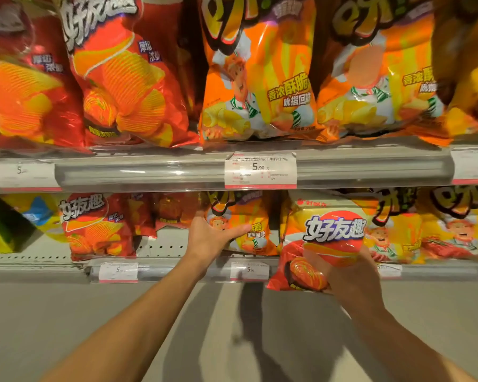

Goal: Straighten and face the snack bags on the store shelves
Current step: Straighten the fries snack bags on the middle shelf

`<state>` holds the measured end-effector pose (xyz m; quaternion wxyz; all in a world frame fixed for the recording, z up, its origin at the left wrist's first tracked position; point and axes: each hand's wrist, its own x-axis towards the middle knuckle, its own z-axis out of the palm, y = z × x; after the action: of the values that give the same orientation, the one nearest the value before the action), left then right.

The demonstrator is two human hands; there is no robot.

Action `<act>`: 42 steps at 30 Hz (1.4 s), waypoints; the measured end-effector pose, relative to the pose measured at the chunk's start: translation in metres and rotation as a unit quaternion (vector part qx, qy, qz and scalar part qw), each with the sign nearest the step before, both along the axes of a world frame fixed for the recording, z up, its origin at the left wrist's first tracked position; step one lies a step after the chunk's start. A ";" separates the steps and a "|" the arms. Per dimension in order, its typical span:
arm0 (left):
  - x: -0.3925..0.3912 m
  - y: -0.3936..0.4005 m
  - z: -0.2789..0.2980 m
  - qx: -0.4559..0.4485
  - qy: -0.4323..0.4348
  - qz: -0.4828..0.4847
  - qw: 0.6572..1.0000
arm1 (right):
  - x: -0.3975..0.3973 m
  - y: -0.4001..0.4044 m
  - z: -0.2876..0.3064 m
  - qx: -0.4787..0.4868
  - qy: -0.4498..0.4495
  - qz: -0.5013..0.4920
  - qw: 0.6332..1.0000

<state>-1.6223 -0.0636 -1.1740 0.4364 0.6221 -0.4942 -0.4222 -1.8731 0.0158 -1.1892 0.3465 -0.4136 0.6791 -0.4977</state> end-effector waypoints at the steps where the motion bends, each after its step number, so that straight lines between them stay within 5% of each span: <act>1: -0.006 -0.003 -0.001 0.006 0.004 0.004 1.000 | -0.004 0.002 -0.001 -0.003 -0.016 -0.003 1.000; 7: -0.018 -0.012 -0.018 0.030 0.024 0.019 0.999 | -0.018 0.012 0.000 0.001 -0.048 0.003 0.999; 13: -0.018 -0.011 -0.025 -0.007 0.012 0.001 1.000 | 0.005 0.026 0.014 -0.013 0.032 0.023 0.999; 21: -0.002 -0.002 -0.027 0.051 -0.050 -0.052 0.996 | 0.060 0.027 0.028 -0.007 0.005 0.066 0.998; 26: 0.055 0.041 -0.031 -0.011 -0.102 -0.049 0.993 | 0.111 0.024 0.031 0.000 0.013 0.116 0.993; 29: 0.104 0.072 -0.036 -0.075 -0.259 -0.035 0.962 | 0.152 0.013 0.035 0.022 0.021 0.149 0.988; 33: 0.159 0.094 -0.056 -0.083 -0.464 -0.088 0.878 | 0.210 -0.013 0.034 0.009 0.039 0.141 0.989; 37: 0.192 0.104 -0.081 -0.016 -0.558 -0.114 0.822 | 0.261 -0.049 0.030 0.021 0.047 0.099 0.994; 42: 0.197 0.107 -0.087 0.002 -0.562 -0.123 0.818 | 0.287 -0.086 0.018 0.030 0.088 0.054 0.994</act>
<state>-1.4254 0.0437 -1.2610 0.0255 0.6863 -0.7251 -0.0501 -1.5866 -0.0698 -1.1708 0.3240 -0.4812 0.6984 -0.4191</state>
